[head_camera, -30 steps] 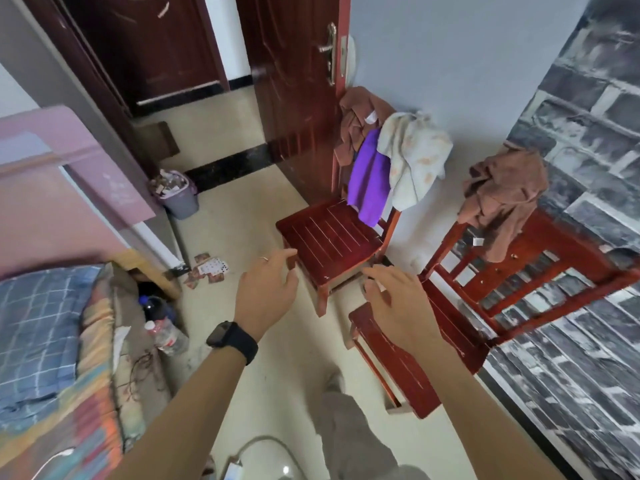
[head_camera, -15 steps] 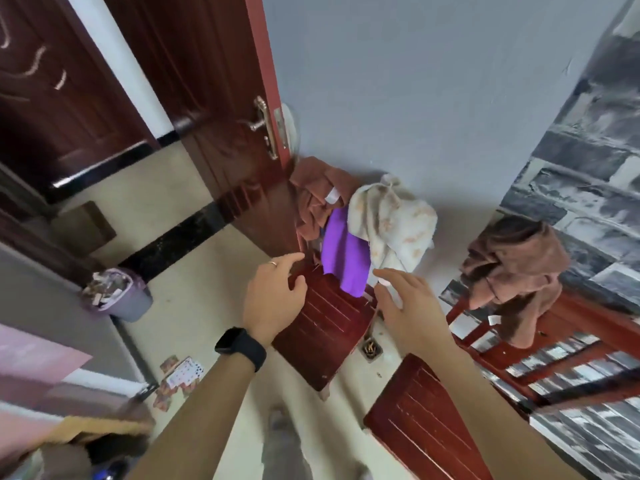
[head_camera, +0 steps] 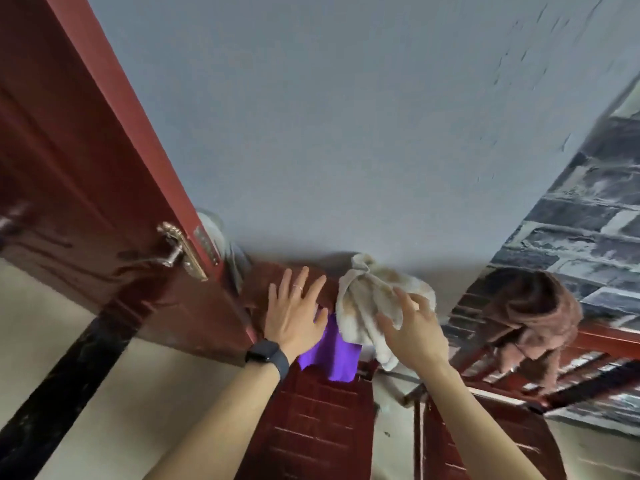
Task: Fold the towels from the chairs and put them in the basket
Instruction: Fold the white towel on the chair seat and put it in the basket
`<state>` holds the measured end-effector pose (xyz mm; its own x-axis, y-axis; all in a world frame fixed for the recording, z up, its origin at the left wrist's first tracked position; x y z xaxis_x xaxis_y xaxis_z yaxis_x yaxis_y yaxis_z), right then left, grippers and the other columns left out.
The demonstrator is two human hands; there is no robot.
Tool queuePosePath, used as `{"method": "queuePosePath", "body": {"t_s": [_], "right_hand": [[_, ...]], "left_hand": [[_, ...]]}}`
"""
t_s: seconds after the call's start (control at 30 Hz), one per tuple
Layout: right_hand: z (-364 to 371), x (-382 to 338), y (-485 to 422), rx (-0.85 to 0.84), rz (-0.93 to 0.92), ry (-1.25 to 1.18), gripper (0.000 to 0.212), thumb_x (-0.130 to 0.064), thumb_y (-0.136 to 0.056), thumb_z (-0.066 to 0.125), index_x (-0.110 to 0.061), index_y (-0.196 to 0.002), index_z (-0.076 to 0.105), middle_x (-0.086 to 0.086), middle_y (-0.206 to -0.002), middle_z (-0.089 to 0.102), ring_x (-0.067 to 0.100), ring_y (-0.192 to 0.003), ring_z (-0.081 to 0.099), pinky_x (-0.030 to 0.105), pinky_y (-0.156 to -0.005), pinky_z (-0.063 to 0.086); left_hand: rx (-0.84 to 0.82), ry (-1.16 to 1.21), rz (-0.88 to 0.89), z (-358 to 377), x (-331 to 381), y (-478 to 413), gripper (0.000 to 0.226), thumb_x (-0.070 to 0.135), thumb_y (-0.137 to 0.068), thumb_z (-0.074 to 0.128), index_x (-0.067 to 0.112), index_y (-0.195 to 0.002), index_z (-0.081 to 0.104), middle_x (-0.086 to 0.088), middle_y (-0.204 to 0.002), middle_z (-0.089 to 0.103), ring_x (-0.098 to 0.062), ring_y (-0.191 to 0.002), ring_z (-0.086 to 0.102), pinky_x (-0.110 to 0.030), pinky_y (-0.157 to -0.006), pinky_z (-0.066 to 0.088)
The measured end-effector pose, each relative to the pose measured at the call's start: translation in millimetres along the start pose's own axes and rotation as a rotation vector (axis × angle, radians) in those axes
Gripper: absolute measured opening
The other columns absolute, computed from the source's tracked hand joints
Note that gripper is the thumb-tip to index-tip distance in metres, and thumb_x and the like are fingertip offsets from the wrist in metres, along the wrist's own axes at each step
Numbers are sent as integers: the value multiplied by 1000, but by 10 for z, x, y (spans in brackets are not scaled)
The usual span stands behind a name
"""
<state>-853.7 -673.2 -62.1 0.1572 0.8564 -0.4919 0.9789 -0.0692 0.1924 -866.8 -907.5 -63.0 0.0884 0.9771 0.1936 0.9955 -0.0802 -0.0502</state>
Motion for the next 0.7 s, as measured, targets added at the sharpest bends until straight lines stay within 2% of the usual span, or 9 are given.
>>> {"method": "queuePosePath", "body": {"t_s": [0.1,0.17,0.27,0.33,0.43,0.57,0.63,0.7], "right_hand": [[109,-68,-57,87,90,38,53,-56,-94,50,-37,-143,44,-3,-145,38,26,-130,45,41,-86,51],[169,-70,-76,123,140,76,42,-52,-96,50,-37,-136,50,-5,-139,38,24,-126,47,38,-78,51],[224,-29,-97,166,142,131,29,-33,-97,56,-30,-125,59,-2,-133,40,28,-114,56,36,-70,50],[209,3,-125,181,117,113,26,-26,-97,55,-21,-121,63,2,-132,43,34,-103,61,38,-72,51],[102,41,-134,213,145,-1,25,-28,-101,49,-17,-119,62,3,-130,48,35,-96,62,39,-75,49],[-263,43,137,429,182,-186,21,-24,-103,45,-15,-117,57,4,-117,51,26,-93,55,34,-77,37],[-508,6,388,538,157,-277,19,-22,-102,47,-17,-117,58,-1,-114,50,18,-95,52,32,-81,39],[-735,-47,684,624,104,-351,20,-18,-101,52,-20,-119,61,-6,-116,51,12,-99,54,24,-83,42]], "left_hand": [[-58,-33,85,238,-161,-195,64,52,-83,52,34,-144,47,-7,-155,40,-39,-144,33,-65,-108,31],[-73,-41,130,377,-249,-237,59,49,-85,54,37,-142,49,-4,-153,44,-34,-143,35,-64,-108,33],[-8,-18,175,445,-318,-244,55,39,-84,62,38,-138,53,-2,-146,52,-31,-138,42,-61,-105,36],[9,-18,184,432,-344,-270,55,39,-82,65,38,-136,55,-2,-143,54,-31,-135,44,-60,-104,36],[-33,-27,190,439,-363,-283,58,40,-81,66,39,-138,52,-2,-144,53,-31,-136,42,-59,-103,36],[-164,19,213,342,-400,-354,60,47,-90,52,42,-148,36,-1,-156,38,-28,-146,27,-52,-112,30],[-196,95,216,182,-414,-421,64,48,-89,49,39,-150,32,-3,-154,40,-27,-144,30,-46,-113,33],[-153,197,225,-73,-372,-390,66,45,-87,53,31,-150,35,-5,-149,47,-27,-140,38,-41,-112,36]]}}
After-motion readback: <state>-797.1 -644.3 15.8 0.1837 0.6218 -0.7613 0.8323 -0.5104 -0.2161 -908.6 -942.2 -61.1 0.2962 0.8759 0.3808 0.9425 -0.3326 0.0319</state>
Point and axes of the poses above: each hand's wrist, its own y-axis away from the middle knuckle, its own z-axis out of the palm, x = y × z, the point moved 6 cm from there along -y, towards the middle knuckle
